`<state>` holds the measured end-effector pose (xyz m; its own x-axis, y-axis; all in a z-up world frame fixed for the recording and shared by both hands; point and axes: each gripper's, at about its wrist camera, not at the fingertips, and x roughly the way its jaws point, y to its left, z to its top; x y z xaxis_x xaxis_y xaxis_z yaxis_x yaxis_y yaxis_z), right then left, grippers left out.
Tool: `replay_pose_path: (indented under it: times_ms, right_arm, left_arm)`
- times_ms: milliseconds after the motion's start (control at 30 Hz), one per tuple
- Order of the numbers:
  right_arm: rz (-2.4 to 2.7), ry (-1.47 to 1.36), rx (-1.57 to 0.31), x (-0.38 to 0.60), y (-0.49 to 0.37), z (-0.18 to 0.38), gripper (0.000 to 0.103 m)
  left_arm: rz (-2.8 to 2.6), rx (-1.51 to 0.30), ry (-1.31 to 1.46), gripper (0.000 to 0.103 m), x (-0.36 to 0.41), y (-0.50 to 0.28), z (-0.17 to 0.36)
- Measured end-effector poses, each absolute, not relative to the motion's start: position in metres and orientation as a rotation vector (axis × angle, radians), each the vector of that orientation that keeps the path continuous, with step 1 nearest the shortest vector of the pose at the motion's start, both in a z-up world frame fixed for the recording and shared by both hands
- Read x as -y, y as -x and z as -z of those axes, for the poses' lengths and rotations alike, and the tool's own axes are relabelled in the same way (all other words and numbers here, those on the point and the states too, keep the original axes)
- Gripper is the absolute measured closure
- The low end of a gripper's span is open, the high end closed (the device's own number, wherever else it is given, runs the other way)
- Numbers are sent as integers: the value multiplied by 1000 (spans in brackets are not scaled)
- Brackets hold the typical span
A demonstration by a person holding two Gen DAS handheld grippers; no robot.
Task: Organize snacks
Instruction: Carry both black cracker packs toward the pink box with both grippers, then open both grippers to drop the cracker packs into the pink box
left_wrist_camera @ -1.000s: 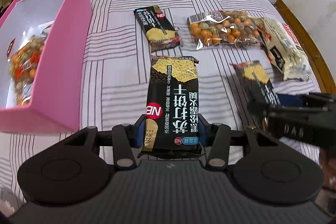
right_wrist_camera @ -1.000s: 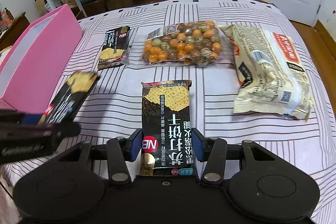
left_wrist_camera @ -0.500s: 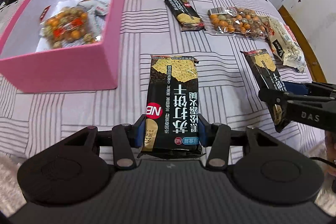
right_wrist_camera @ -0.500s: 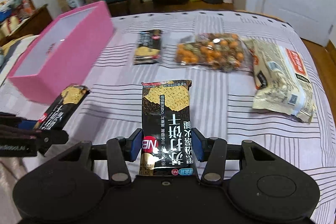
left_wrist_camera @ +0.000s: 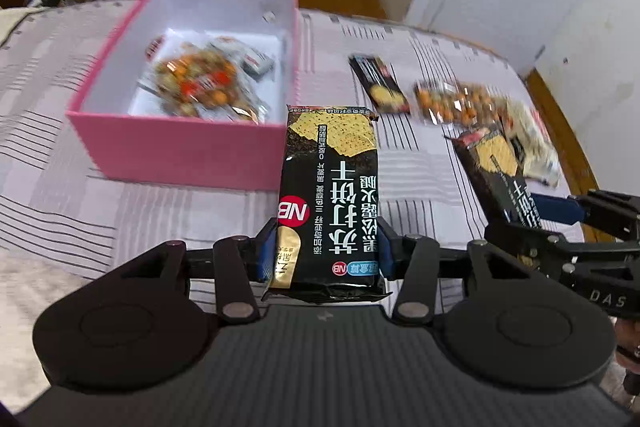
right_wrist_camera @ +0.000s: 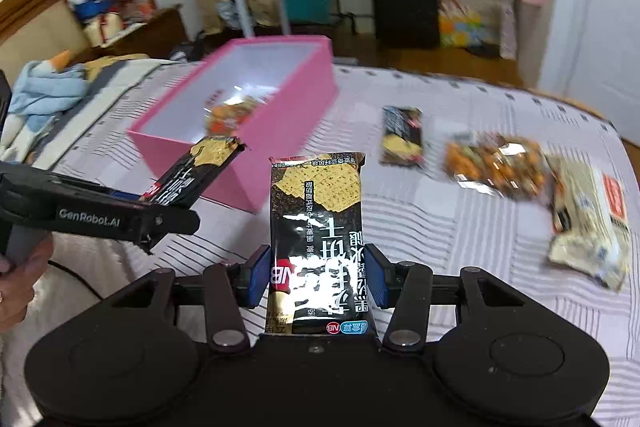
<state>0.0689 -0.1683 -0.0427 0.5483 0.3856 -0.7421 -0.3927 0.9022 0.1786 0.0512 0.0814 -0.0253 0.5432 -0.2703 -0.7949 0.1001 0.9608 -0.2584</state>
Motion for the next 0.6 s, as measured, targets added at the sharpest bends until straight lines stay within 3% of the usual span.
replay_pose_path:
  times_ms: [233, 600]
  right_arm:
    - [-527, 19, -824, 132, -86, 20, 48]
    - [-606, 48, -745, 62, -148, 20, 49]
  left_arm:
    - [129, -882, 228, 56, -122, -55, -3]
    - [16, -863, 249, 56, -167, -128, 3]
